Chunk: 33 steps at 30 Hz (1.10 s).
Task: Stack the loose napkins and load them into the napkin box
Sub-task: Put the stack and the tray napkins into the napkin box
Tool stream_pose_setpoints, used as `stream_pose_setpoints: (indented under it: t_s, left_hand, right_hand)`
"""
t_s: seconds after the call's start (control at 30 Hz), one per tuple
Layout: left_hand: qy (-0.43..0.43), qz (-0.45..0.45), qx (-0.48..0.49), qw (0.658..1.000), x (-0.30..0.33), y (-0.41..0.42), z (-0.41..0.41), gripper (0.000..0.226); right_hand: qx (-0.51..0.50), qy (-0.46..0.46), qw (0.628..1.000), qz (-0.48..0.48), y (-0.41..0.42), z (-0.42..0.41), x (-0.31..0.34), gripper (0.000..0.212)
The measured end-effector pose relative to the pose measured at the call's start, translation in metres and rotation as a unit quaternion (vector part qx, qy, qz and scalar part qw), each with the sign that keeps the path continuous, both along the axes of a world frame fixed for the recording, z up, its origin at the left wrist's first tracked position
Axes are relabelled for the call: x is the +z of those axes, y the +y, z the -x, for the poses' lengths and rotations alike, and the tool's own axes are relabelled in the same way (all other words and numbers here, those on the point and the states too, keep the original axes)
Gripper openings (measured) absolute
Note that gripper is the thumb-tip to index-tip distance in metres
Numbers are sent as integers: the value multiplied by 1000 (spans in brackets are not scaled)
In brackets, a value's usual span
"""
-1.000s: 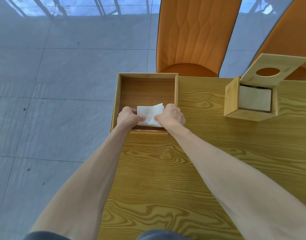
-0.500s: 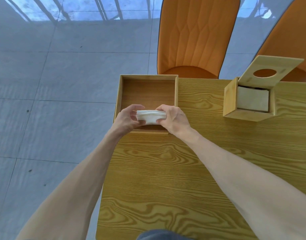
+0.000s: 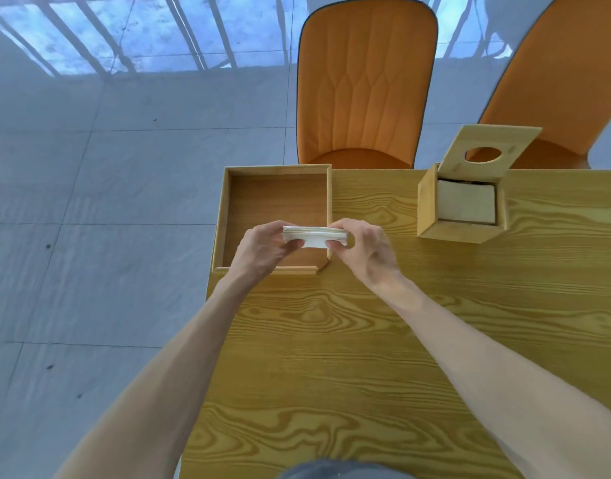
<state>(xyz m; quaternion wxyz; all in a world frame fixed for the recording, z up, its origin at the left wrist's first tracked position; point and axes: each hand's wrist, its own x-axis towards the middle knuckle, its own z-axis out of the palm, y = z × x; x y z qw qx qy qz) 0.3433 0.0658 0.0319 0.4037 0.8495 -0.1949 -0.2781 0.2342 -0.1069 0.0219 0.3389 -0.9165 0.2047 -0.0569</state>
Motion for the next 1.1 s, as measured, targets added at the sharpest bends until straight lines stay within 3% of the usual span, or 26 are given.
stream_pose_setpoints:
  t_s: [0.3,0.4,0.53,0.7,0.83,1.1]
  left_hand:
    - [28,46,-52,997,6,-98,63,21]
    - [50,58,-60,995,14,-135,80,18]
    - [58,71,-54,994,25,-178,94,32]
    - [61,84,-18,994,31,-221,99,31]
    - [53,79,42,995,31,-245,98,33]
    - [15,2,92,996,20,-267,88,30]
  right_hand:
    - [-130,-17,985,-114,-83,92,29,38]
    - [-160,-18,980,-119,-116,112,39,34]
    - [-183,-34,977,-104,-156,125,45,31]
    - [-198,-42,974,-104,-193,129,52,29]
    - [-211,-48,968,-125,-213,125,53,39]
    - [-243,-29,959,-143,-237,103,33,35]
